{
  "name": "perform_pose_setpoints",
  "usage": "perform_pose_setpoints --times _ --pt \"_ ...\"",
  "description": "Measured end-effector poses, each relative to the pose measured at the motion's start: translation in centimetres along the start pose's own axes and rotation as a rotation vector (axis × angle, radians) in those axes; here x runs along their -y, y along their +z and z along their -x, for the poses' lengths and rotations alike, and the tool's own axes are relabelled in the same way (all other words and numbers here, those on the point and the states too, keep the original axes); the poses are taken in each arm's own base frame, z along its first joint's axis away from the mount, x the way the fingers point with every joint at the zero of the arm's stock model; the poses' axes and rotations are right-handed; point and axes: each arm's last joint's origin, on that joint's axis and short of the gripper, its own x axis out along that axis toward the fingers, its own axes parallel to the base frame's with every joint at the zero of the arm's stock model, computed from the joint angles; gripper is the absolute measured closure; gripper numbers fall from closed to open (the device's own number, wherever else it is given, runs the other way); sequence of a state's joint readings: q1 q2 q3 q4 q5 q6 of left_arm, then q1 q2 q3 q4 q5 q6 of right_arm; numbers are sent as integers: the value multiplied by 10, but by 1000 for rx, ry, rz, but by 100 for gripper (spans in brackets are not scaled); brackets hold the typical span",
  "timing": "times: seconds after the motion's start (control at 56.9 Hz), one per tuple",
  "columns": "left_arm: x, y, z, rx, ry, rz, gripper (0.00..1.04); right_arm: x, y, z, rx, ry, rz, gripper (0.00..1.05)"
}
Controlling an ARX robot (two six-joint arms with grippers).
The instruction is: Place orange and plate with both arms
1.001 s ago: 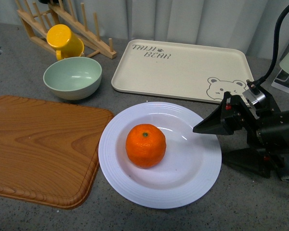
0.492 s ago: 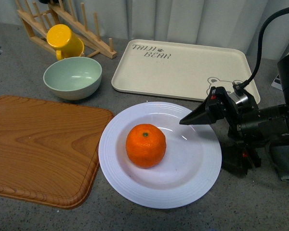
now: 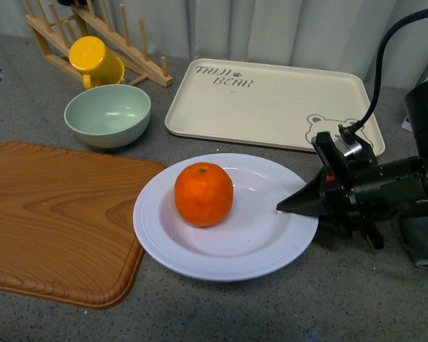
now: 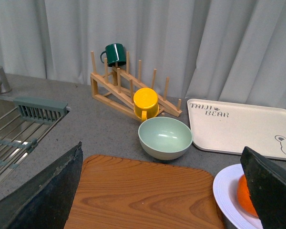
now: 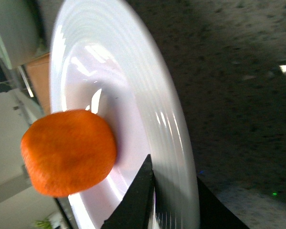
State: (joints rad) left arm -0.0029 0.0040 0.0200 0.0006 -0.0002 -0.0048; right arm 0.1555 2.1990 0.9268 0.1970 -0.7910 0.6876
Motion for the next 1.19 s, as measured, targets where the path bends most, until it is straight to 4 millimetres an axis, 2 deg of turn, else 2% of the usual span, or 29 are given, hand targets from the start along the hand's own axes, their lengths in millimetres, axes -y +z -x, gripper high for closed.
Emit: perform_pose_setpoints --times 0.439,0.615,0.773,0.913,1.194 --pt "0 0 0 0 0 0 7 -6 -6 6 57 83 49 101" --pt "0 0 0 0 0 0 7 -24 2 22 191 198 102 101" --pt "0 0 0 0 0 0 7 -33 12 26 343 221 83 101" --pt "0 0 0 0 0 0 7 -40 19 20 440 236 41 101" --pt "0 0 0 0 0 0 7 -57 33 -21 561 245 -102 101"
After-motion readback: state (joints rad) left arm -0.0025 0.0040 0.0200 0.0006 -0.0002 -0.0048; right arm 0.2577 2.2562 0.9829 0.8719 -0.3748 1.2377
